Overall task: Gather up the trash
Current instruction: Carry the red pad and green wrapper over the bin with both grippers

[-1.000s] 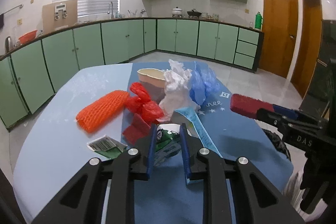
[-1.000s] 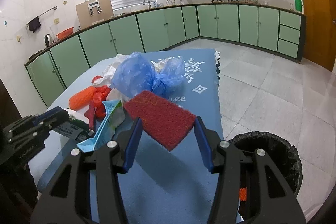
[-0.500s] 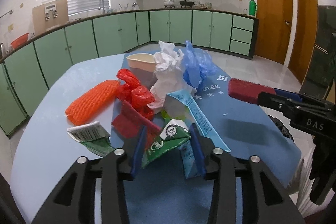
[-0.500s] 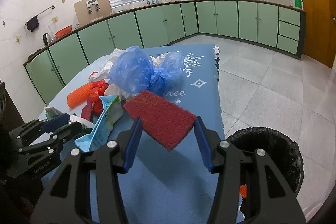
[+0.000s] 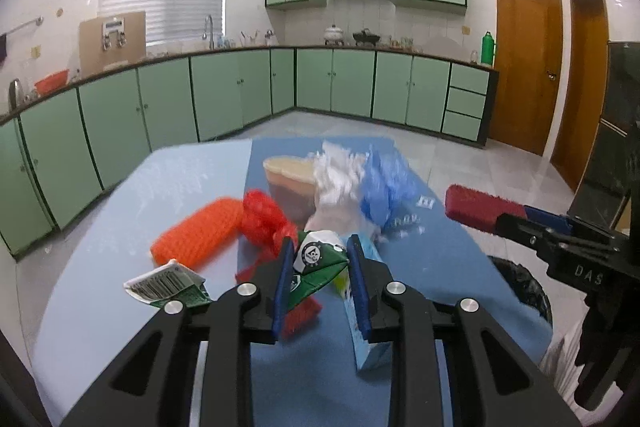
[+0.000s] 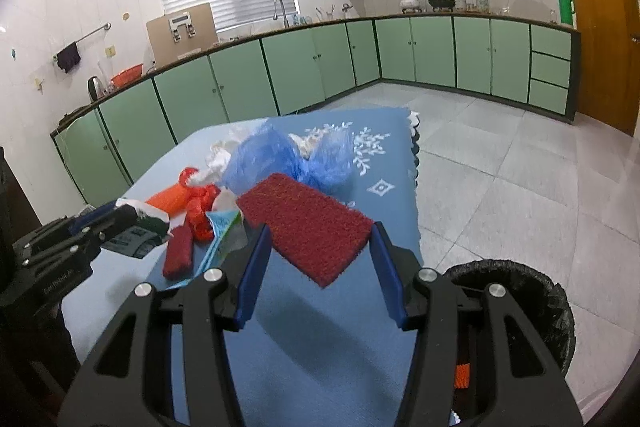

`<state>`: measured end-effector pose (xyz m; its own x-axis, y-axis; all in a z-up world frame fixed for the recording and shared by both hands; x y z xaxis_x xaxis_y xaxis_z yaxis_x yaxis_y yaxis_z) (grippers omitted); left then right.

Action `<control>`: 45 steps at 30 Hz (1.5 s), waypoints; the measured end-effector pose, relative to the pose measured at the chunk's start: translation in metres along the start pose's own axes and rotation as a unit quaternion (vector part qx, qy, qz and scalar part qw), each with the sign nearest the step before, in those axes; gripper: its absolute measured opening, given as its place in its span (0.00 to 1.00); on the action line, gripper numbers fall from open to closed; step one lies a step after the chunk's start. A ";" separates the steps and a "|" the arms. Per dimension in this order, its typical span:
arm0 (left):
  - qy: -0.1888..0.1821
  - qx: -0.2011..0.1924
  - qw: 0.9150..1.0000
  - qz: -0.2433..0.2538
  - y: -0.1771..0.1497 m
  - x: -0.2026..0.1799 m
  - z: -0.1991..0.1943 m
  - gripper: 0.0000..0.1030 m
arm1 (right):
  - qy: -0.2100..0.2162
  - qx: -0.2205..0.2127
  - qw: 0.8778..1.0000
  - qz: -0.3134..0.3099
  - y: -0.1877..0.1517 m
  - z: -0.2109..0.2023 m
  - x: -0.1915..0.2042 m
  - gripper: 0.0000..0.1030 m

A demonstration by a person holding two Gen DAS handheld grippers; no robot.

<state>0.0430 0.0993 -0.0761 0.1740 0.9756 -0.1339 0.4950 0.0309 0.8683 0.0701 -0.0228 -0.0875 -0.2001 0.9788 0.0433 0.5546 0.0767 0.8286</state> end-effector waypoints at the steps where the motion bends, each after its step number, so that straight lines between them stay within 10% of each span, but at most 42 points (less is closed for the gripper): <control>1: -0.001 -0.004 1.000 0.003 0.006 -0.003 -0.002 0.26 | -0.001 -0.002 1.000 0.001 0.003 -0.003 -0.001 0.48; 21: -0.136 -0.059 0.987 0.054 0.072 -0.099 0.015 0.26 | -0.081 -0.073 0.993 0.038 0.043 -0.065 -0.075 0.48; 45: -0.282 0.011 0.955 0.087 0.063 -0.240 0.130 0.26 | -0.220 -0.025 0.968 0.121 -0.022 -0.055 -0.229 0.48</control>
<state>0.1427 -0.1614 -0.0514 0.6828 0.6934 -0.2299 0.4331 -0.1309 0.8918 0.0591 -0.2587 -0.0851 0.3002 0.9539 0.0079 0.4996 -0.1643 0.8505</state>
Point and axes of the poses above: each gripper's, at about its wrist camera, not at the fingertips, and z roughly the way its jaws point, x to its left, y to its top, the point moved 5 cm from there along z, roughly the way its jaws point, and after that the axes turned 14 degrees about -y, right-handed, at the moved point
